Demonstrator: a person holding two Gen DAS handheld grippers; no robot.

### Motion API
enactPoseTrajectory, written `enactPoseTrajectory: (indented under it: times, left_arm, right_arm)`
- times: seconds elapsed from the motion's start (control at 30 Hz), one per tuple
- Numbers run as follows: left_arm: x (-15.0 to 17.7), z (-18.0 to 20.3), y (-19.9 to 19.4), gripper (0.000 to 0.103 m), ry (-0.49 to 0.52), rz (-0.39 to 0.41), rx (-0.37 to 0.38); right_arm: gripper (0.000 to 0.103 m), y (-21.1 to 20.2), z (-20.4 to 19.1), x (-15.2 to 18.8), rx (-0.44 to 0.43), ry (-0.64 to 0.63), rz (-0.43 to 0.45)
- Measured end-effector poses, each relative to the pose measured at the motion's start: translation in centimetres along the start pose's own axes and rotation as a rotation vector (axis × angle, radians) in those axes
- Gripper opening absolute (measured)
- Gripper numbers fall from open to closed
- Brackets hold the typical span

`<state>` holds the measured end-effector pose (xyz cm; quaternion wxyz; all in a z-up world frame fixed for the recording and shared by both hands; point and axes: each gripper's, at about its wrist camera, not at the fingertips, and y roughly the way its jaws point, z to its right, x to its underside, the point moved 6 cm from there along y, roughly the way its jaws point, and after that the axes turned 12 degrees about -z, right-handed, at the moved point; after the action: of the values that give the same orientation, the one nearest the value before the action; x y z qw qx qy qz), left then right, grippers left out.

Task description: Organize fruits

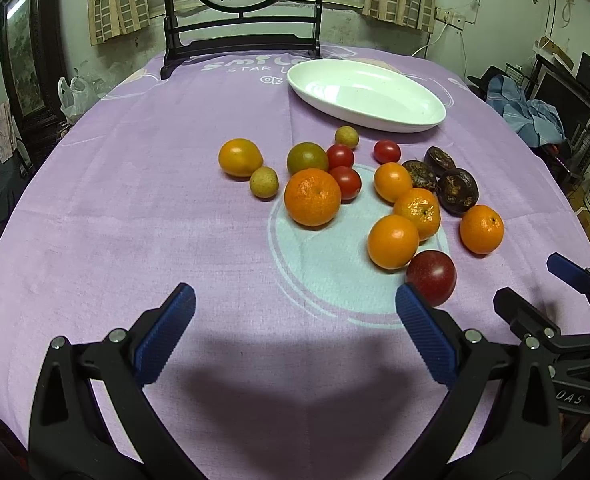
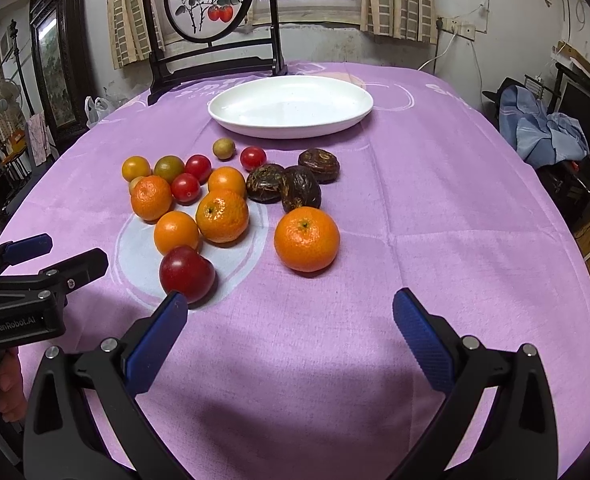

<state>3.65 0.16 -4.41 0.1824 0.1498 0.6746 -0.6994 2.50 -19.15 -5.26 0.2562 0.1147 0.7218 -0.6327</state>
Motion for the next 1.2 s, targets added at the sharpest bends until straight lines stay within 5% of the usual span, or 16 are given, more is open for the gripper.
enactPoseTrajectory:
  times: [1.2]
  left_arm:
    - [0.49,0.06,0.3,0.101,-0.009,-0.012,-0.004]
  right_arm:
    - [0.102,-0.01,0.12,0.39,-0.013,0.01,-0.002]
